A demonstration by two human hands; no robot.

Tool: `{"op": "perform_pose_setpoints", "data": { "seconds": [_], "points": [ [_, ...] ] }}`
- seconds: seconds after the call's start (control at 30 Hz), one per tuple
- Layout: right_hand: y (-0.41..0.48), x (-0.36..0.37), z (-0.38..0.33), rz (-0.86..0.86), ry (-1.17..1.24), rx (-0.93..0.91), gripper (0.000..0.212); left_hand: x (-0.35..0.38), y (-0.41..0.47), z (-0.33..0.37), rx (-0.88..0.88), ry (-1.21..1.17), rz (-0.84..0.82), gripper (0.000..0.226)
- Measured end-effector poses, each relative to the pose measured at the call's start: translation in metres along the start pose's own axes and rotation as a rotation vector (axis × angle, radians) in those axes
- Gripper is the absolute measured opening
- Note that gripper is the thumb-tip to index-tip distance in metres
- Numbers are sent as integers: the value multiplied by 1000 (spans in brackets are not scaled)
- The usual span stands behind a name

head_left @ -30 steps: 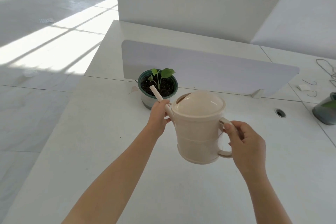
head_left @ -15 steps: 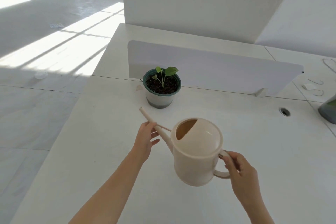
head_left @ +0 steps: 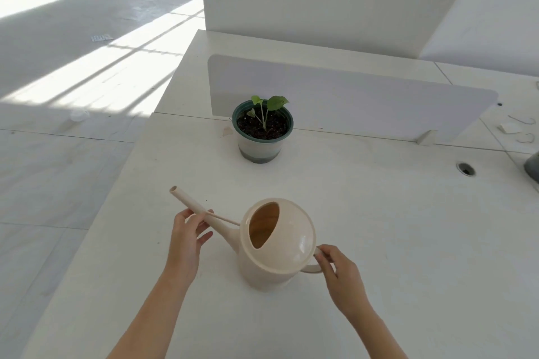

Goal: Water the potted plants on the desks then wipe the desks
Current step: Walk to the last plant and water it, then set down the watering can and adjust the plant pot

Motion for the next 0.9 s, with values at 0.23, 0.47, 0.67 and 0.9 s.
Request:
{"op": "perform_pose_setpoints", "data": {
  "seconds": [0.23,0.47,0.67,0.9],
  "points": [
    [5,14,-18,-72,-38,-81,18,-26,-2,7,12,-13,79,9],
    [35,-5,-10,-70,-24,-68,26,-33,-23,32,97,312,123,27],
    [113,-33,-30,87,122,16,28,26,-1,76,234,339,55,19],
    [199,-22,-67,15,456,81,38,118,100,60,172,295,-63,41]
  ]
}}
Point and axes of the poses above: each hand's wrist, its own y-axis towards the middle knuckle, its own x-axis out of the palm, z = x × y, the point moved 9 cm from there along y, towards the middle knuckle, and after that the axes turned 15 degrees about -y, right-handed, at the moved point
